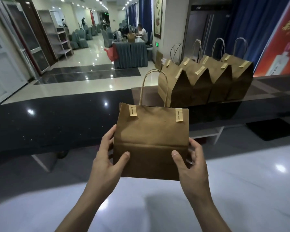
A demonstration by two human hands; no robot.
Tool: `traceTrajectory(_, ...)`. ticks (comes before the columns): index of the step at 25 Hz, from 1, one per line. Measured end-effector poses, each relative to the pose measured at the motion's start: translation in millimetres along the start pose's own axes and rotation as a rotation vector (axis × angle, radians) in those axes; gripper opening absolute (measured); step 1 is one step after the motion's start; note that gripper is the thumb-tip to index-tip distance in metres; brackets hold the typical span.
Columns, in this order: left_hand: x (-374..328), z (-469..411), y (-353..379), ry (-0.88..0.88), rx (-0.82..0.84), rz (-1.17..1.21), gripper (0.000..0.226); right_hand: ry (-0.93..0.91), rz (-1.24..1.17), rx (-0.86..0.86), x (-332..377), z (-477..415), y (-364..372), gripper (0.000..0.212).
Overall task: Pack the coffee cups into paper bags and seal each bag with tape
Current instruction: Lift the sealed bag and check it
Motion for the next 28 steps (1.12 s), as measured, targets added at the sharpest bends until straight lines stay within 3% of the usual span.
traceTrajectory(14,-19.4,-139.6,51.7,0.057,-0.188,-0.061,0.073,-0.072,-0.180,0.121,-8.1,-129.3,1.1,0.057)
traceTrajectory(22,4.4,-205.1,75.0,-0.022,-0.133,-0.098,0.076,-0.053,-0.106,0.185,-32.4,-153.8,20.0,0.069)
traceTrajectory(28,17.3,-225.5,93.1,-0.057,0.029,-0.119,0.086,-0.088,0.004,0.141,-47.0,-150.3,39.7,0.077)
Point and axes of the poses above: each hand's wrist, its own z-axis away from the middle knuckle, its own y-axis out of the palm, x = y × z, the point moved 2 cm from there along -z, towards the middle knuckle, and after that the axes turned 3 degrees about -y, right-handed, at the moved point
